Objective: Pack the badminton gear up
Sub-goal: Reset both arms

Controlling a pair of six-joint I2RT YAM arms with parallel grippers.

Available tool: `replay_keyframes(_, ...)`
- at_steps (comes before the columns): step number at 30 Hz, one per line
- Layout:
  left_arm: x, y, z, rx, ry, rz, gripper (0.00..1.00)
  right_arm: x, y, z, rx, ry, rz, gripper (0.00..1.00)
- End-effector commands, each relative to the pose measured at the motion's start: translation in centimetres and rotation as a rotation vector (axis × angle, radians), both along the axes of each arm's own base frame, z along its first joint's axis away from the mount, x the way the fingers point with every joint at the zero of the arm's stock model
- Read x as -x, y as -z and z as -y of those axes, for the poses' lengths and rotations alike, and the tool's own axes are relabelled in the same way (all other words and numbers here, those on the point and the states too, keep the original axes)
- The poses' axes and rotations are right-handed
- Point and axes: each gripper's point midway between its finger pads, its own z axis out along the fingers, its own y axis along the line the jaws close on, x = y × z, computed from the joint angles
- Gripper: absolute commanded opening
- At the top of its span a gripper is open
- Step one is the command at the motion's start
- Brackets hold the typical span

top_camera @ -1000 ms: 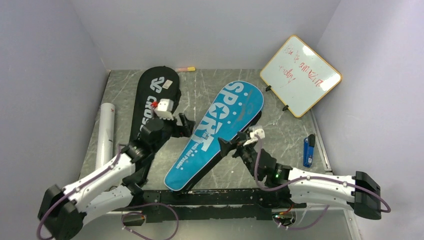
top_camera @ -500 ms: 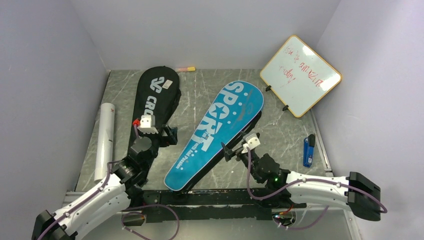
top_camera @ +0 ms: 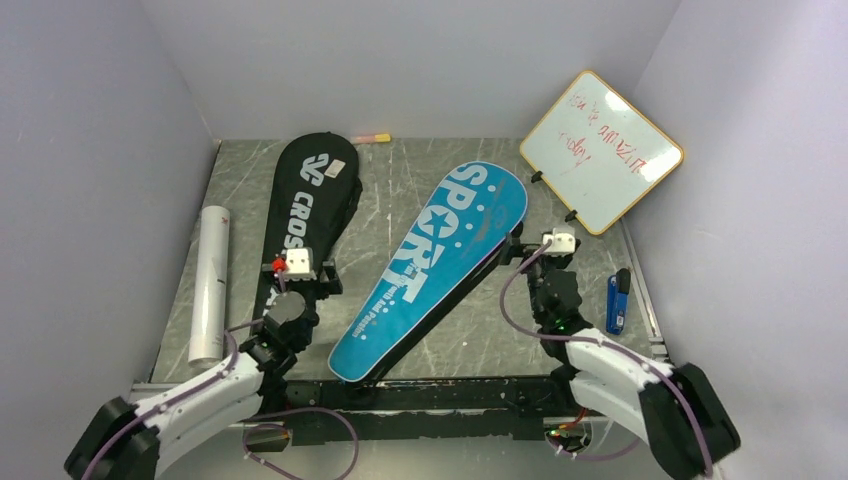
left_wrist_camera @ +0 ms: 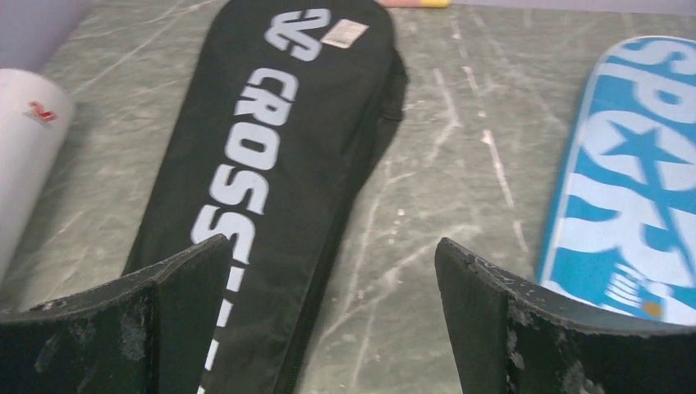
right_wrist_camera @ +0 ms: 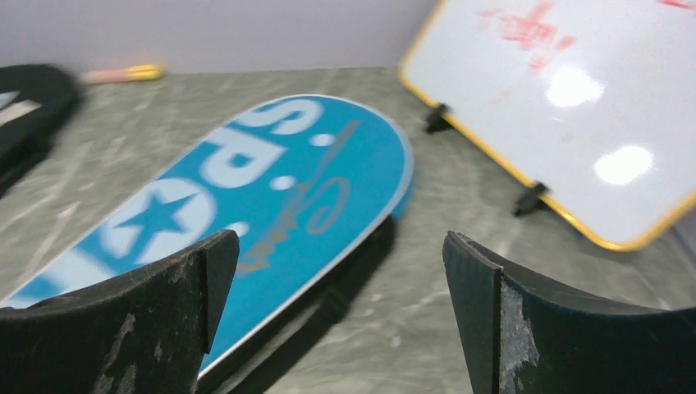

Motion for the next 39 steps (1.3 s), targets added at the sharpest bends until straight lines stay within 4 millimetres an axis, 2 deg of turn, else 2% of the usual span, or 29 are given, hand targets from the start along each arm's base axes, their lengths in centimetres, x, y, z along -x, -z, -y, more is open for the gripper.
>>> replay_keyframes(1,-0.9,-2.7,-4.0,-0.047,-0.208,0.175,0.97,-1.4,-1.4,4.8,-0.035,0.197,0.143,1.0)
replay_keyframes(3,-1.7,-1.8,-4.9,-0.056,-0.217,0.167,0.97,-2.3,-0.2,5.8,0.056,0.262,0.12,1.0)
replay_keyframes(6,-3.5,0.0,-5.1,-0.085,-0.199,0.083,0.97,-3.3,1.9,7.1,0.101,0.346,0.067,1.0)
replay_keyframes(9,-4.6,1.1,-5.8,-0.108,-0.205,0.039,0.97,-4.2,3.0,5.5,0.114,0.214,-0.002,1.0)
replay_keyframes(12,-5.4,1.9,-6.2,-0.099,-0.191,0.013,0.97,-5.6,3.1,5.4,0.106,0.171,-0.039,1.0)
replay_keyframes(14,-5.9,2.2,-6.1,-0.098,-0.171,0.002,0.97,-5.7,3.5,5.0,0.115,0.138,-0.057,1.0)
replay_keyframes(16,-6.2,2.6,-6.0,-0.1,-0.16,-0.003,0.97,-5.2,5.4,4.9,0.122,0.125,-0.108,1.0)
replay_keyframes(20,-6.7,2.9,-5.6,-0.106,-0.129,0.008,0.97,-4.8,7.0,6.0,0.107,0.178,-0.028,1.0)
replay_keyframes(21,-6.8,2.9,-5.5,-0.111,-0.123,0.004,0.97,-5.0,7.8,6.5,0.115,0.224,-0.062,1.0)
replay_keyframes(22,-6.9,2.9,-5.6,-0.114,-0.124,0.002,0.97,-5.4,9.5,6.5,0.102,0.221,-0.163,1.0)
replay_keyframes(24,-6.9,2.8,-5.7,-0.118,-0.12,0.011,0.97,-7.1,9.6,6.9,0.088,0.194,-0.181,1.0)
replay_keyframes(30,-7.1,2.8,-6.4,-0.106,-0.133,0.02,0.97,-6.9,9.6,7.2,0.067,0.204,-0.184,1.0)
replay_keyframes(35,-8.4,3.1,-5.1,-0.15,-0.045,0.0,0.97,-6.9,9.5,7.2,0.066,0.204,-0.183,1.0)
replay_keyframes(39,-9.4,3.4,-5.5,-0.216,-0.04,-0.021,0.98,-6.9,9.5,7.2,0.065,0.205,-0.182,1.0)
